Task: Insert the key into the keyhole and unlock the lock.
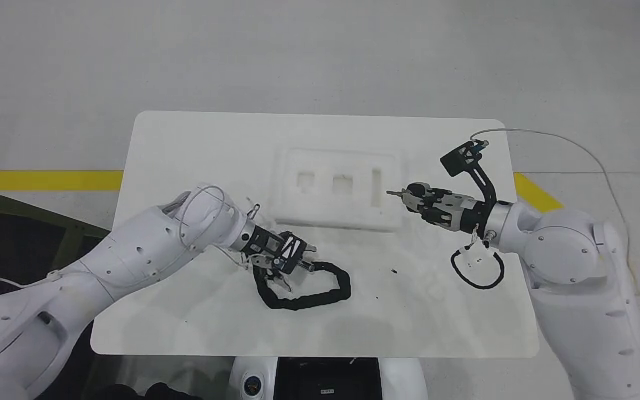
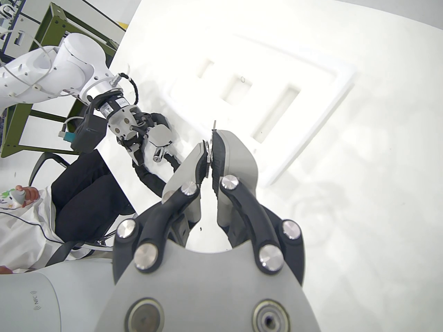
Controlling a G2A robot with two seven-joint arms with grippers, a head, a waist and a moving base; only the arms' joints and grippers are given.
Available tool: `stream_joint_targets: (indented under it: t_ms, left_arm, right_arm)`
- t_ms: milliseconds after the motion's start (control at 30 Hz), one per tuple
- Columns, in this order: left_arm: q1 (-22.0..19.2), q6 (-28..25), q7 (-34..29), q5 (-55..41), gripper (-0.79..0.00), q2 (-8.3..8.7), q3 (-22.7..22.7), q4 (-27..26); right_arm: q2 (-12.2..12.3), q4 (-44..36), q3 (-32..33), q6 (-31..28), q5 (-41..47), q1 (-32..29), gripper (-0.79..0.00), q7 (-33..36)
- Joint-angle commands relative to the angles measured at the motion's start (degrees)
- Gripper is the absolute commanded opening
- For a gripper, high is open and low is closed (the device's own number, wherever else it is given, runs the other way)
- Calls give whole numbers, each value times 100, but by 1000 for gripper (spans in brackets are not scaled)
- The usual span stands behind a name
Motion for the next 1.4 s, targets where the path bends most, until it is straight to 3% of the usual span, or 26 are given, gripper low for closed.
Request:
stream_joint_targets:
  t_ms: [0,33,67,133,167,200,367,600,667,700,733,1033,1367]
  left_arm:
    - [9,12,22,3,-139,-28,-18,62]
    - [13,17,32,15,-200,-42,-26,90]
    - [17,20,35,29,-200,-57,-32,118]
    - [32,35,27,46,-277,-85,-47,180]
    - [39,38,26,56,-354,-100,-53,203]
    - [43,33,18,70,-382,-114,-58,224]
    - [62,20,15,145,-456,-177,-82,306]
    - [94,25,30,184,-486,-241,-149,401]
    - [98,35,52,197,-594,-254,-174,409]
    - [101,33,62,210,-714,-259,-183,416]
    - [105,21,73,215,-785,-264,-191,424]
    - [153,133,396,204,-785,-292,-318,518]
    - [360,898,916,11,-785,-86,-810,452]
  right_arm:
    - [0,0,0,0,0,0,-785,0]
    - [0,0,0,0,0,0,-785,0]
    - [0,0,0,0,0,0,-785,0]
    - [0,0,0,0,0,0,-785,0]
    - [0,0,0,0,0,0,-785,0]
    - [0,0,0,0,0,0,-785,0]
    - [0,0,0,0,0,0,-785,0]
    - [0,0,0,0,0,0,-785,0]
    - [0,0,0,0,0,0,-785,0]
    - [0,0,0,0,0,0,-785,0]
    - [0,0,0,0,0,0,-785,0]
    - [-1,-1,-7,2,-3,-11,-785,-25]
    - [-25,-8,-669,249,184,251,-785,261]
